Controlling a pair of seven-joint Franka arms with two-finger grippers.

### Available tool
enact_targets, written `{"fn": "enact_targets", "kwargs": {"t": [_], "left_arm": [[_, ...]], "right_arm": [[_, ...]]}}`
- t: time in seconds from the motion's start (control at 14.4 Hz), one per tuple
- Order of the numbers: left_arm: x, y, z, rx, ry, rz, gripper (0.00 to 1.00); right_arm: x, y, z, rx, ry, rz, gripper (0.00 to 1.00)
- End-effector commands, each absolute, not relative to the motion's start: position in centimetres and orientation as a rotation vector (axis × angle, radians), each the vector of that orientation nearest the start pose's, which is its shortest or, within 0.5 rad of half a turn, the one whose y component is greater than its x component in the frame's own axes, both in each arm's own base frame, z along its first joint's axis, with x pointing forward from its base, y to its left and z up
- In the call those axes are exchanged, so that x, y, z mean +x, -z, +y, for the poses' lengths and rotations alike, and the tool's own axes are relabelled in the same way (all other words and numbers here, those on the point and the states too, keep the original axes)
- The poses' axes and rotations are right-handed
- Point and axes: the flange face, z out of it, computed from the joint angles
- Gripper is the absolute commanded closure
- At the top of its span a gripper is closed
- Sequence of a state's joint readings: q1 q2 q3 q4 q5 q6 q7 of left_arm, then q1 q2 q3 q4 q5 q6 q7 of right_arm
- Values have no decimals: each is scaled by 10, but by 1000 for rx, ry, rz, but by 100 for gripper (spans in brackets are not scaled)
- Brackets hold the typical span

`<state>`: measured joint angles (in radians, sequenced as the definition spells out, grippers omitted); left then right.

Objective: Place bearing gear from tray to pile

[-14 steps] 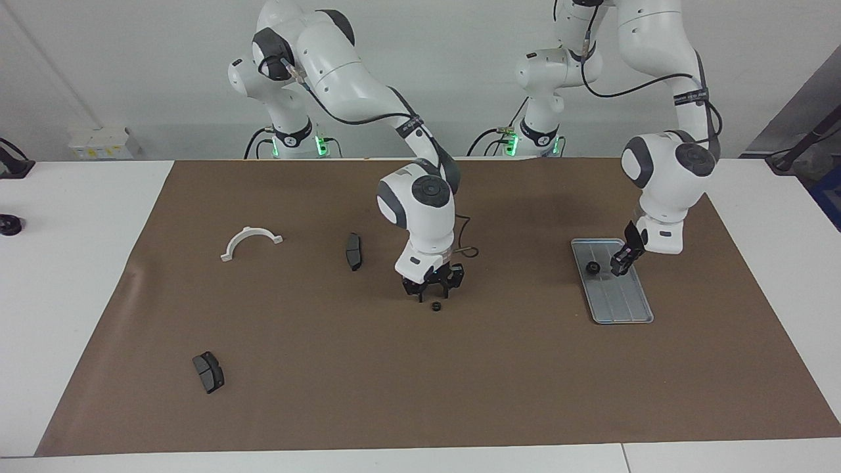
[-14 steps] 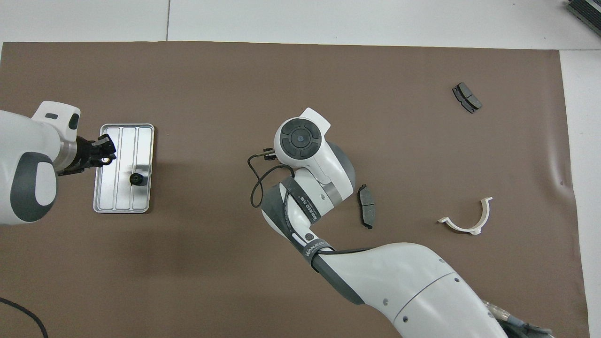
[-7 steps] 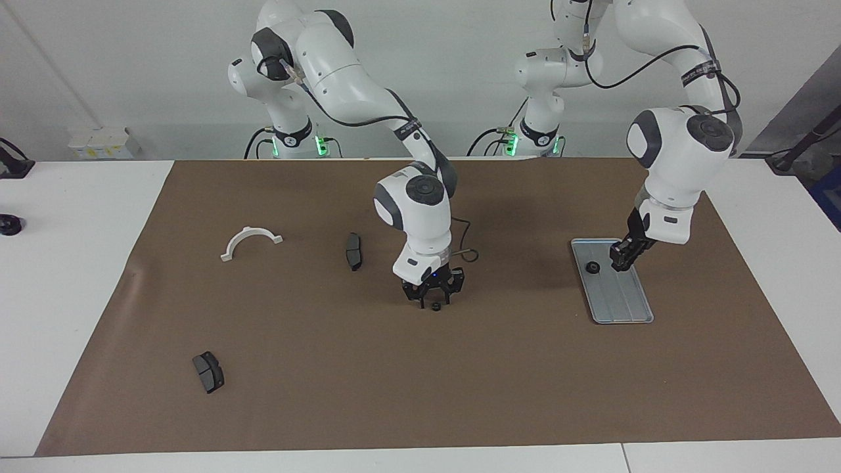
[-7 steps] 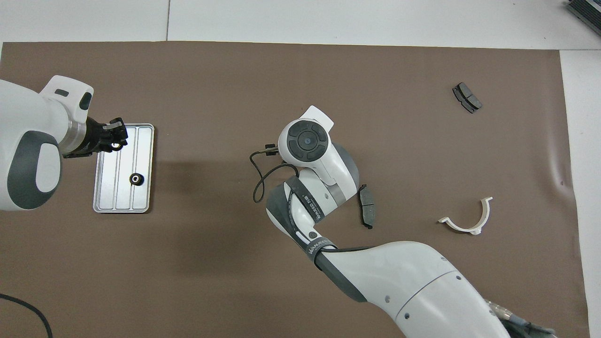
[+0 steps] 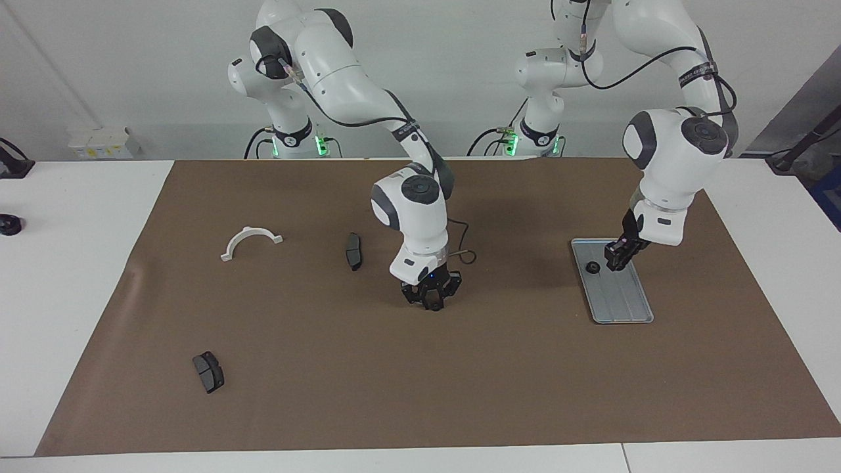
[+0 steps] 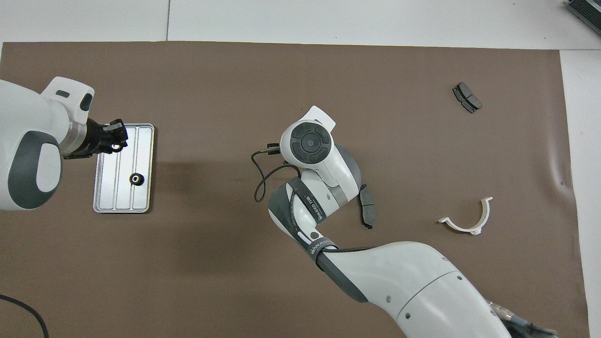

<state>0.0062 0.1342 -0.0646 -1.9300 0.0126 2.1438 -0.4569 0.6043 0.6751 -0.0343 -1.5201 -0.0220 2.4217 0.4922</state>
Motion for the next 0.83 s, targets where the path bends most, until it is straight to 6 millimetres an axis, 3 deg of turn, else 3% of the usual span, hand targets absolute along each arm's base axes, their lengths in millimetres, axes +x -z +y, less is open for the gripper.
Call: {"fn": "enact_targets", "kwargs": {"t": [0.0,0.21,0.56,0.76], "left_arm": [[595,-427,-33,-3087,106,-593,100],[595,-427,-33,-3087,109,-593,100],[597,-430,-37,-3092,127,-584,100],[598,-432,-71,-3111,169,-531,100]], "right_arm": [[609,-278,395,-3031,330,-145,71],[609,-278,396,-3030,332,-147,79],[613,-283,393,-3040,325,-145,100],[630,-300,377,-3088,312,-187,100]]}}
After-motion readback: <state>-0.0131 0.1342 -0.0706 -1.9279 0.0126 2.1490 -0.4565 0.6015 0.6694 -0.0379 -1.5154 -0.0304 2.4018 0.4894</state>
